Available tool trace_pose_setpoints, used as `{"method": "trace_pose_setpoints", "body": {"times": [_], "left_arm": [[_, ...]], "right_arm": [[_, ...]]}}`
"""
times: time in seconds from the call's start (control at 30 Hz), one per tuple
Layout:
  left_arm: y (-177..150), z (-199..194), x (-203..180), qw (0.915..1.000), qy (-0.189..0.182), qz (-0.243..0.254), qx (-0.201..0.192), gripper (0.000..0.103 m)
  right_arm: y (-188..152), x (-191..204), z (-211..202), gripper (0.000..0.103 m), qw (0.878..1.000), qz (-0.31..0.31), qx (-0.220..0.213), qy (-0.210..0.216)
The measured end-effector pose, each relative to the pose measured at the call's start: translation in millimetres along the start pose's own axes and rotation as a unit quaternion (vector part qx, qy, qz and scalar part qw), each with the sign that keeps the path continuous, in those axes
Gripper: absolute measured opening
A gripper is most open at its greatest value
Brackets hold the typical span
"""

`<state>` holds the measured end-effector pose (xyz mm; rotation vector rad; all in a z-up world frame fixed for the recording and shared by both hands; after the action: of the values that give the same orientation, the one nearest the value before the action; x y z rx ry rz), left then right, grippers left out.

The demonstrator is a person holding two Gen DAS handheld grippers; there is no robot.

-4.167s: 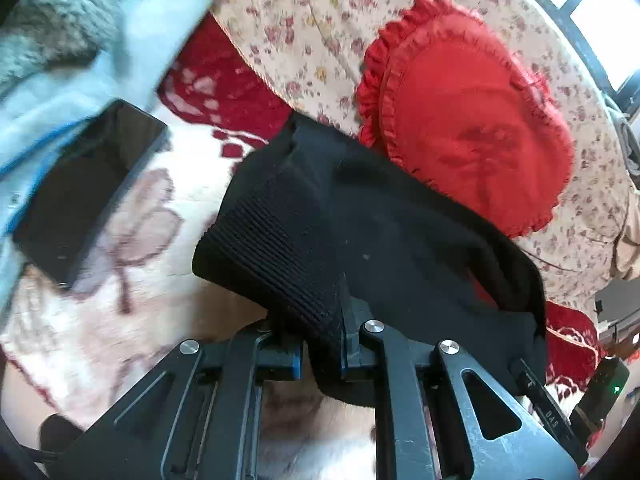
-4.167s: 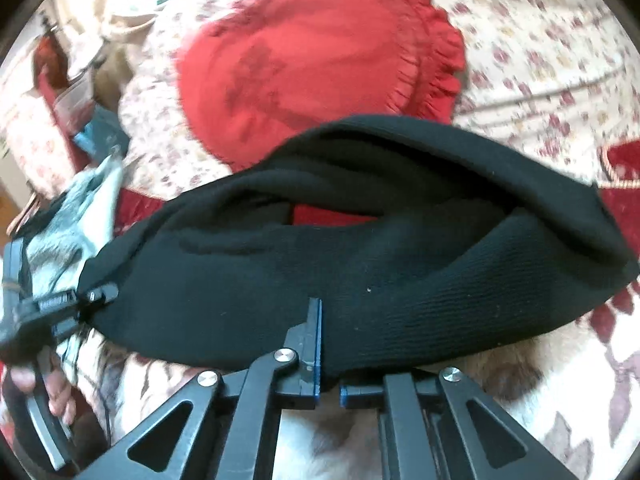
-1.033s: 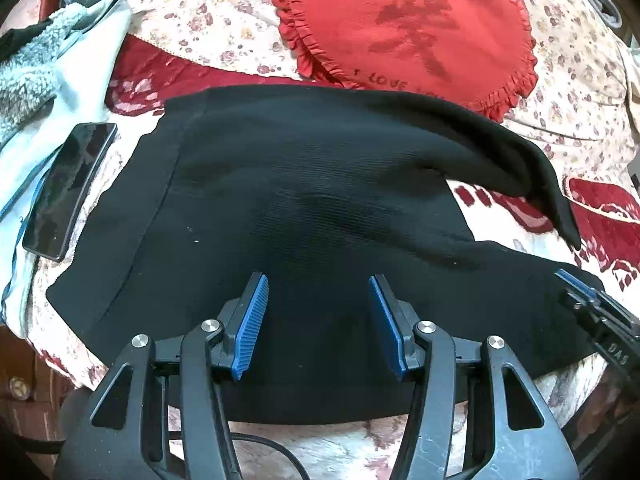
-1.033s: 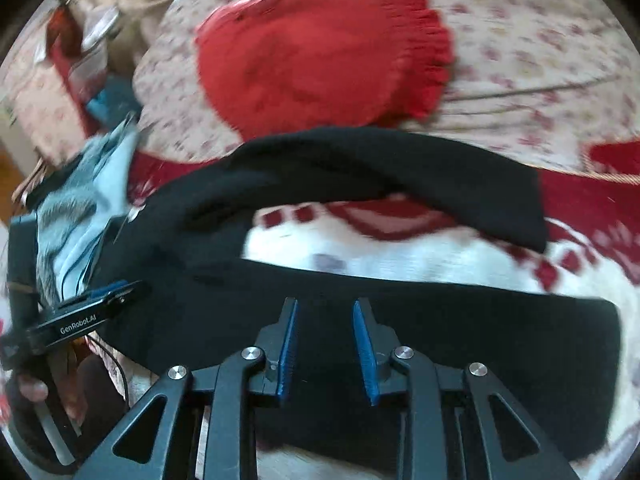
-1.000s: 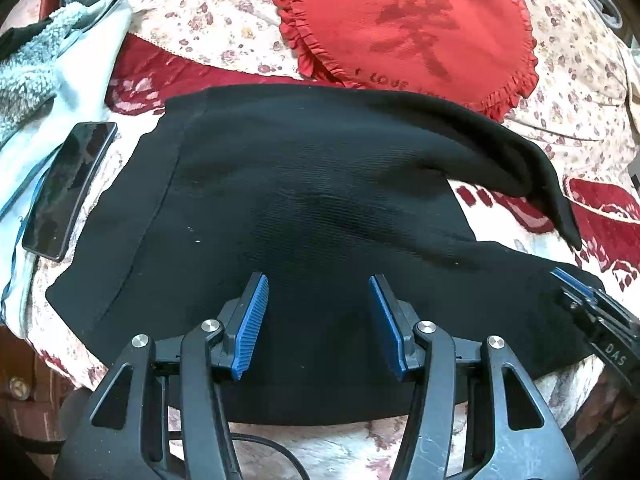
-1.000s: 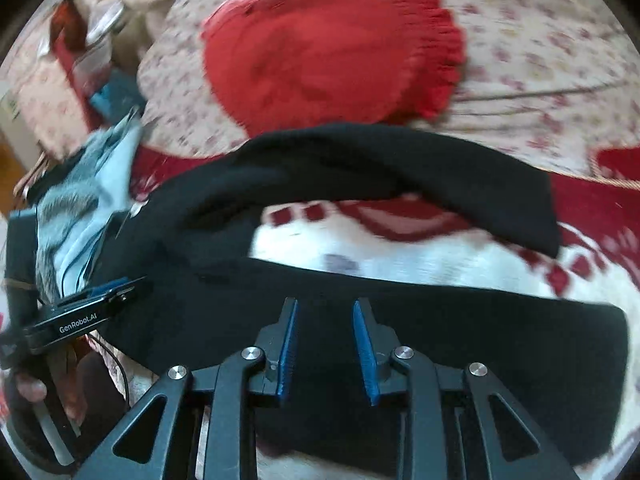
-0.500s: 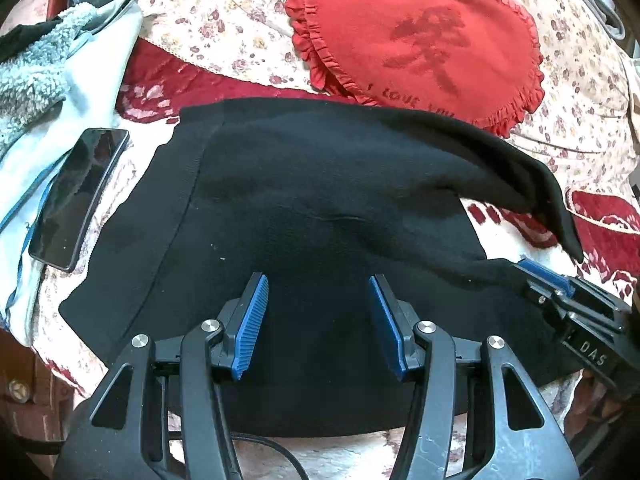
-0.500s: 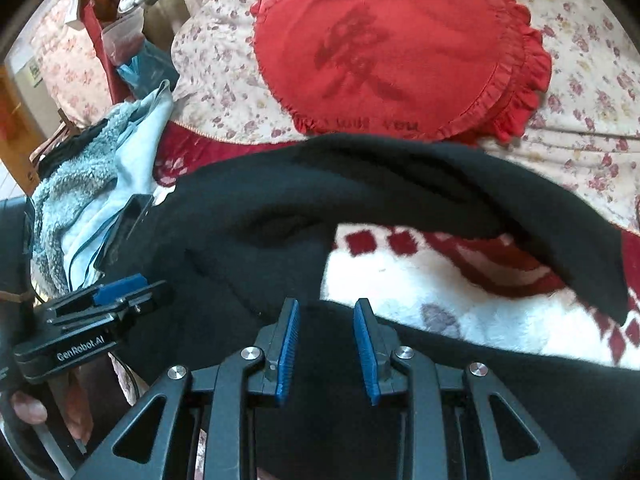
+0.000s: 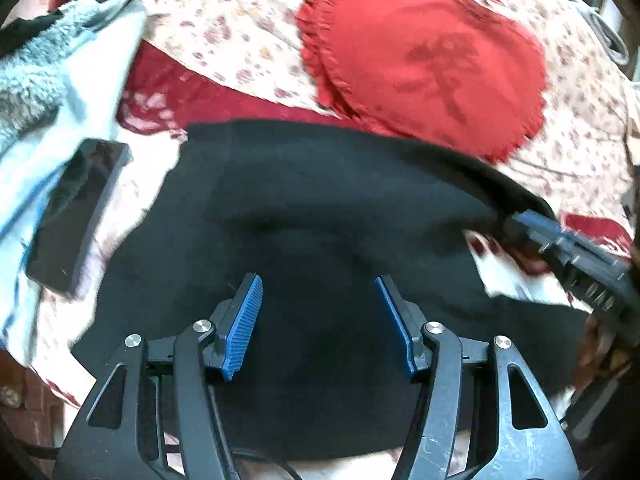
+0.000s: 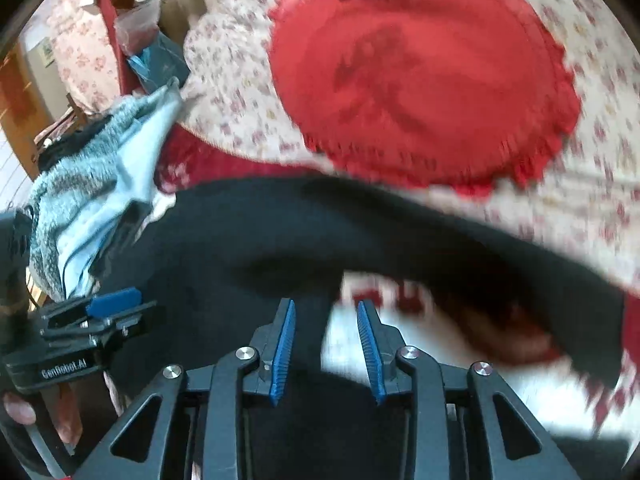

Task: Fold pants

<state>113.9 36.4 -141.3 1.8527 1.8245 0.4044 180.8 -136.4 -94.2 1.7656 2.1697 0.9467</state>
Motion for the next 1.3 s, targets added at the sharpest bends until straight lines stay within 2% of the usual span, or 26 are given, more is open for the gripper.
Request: {"method": "trace_pose_setpoints", "body": {"times": [0.07,0.13,0.2,0.27,0.4,0.47,0.53,0.6,0.7,0.9,0.97,1.07,1.17,1.3], "left_arm": [[6,6,13,0.9999,0.011,-0.009,0.003,0.058],[9,19,31,0.9991,0.029,-0.022,0.022,0.058],[8,27,39,0.9987,0.019,-0.034,0.033,0.059],[10,32,44,0.9984,0.008,-0.043,0.035,0.063],[12,35,43,0.9987,0.003,-0.038,0.033,0.065],[13,36,42,0.9989,0.002,-0.035,0.031,0.067],[14,36,42,0.9990,0.001,-0.035,0.029,0.067],[15,35,42,0.9988,-0.005,-0.041,0.026,0.067],[16,20,52,0.9977,-0.006,-0.067,0.011,0.067],[13,-30,96,0.9918,0.014,-0.122,-0.035,0.067],[9,-49,116,0.9891,0.027,-0.137,-0.046,0.067],[2,-66,132,0.9862,0.035,-0.152,-0.055,0.067],[-6,-78,139,0.9844,0.032,-0.162,-0.061,0.067],[-17,-85,130,0.9857,0.016,-0.157,-0.059,0.067]], "right_arm": [[25,7,8,0.040,1.000,-0.024,-0.007,0.000],[40,13,20,0.041,0.999,-0.040,0.001,-0.004],[55,19,37,0.041,0.998,-0.068,0.010,-0.011],[67,22,57,0.041,0.994,-0.103,0.023,-0.023],[65,15,99,0.041,0.984,-0.154,0.084,-0.026],[57,9,118,0.041,0.980,-0.156,0.122,-0.014],[51,4,128,0.038,0.980,-0.143,0.139,-0.004],[51,5,124,0.014,0.983,-0.133,0.122,0.015],[53,16,103,0.007,0.986,-0.147,0.083,0.008],[48,52,17,0.007,0.986,-0.162,-0.001,0.032],[34,67,-15,0.007,0.985,-0.162,-0.018,0.054],[-6,92,-49,0.006,0.979,-0.185,-0.018,0.082],[-64,113,-63,0.006,0.974,-0.189,0.020,0.120],[-125,113,-42,0.006,0.972,-0.177,0.085,0.129]]}}
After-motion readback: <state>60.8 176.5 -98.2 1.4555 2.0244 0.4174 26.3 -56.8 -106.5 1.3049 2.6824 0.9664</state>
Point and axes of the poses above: each gripper's, at about its wrist camera, not at the fingertips, and z roughly the way its jaws point, x to its left, y to its top, the point moved 10 cm from there along z, roughly the way its jaws point, and after that the axes turned 7 degrees about z, right-handed, at the moved point
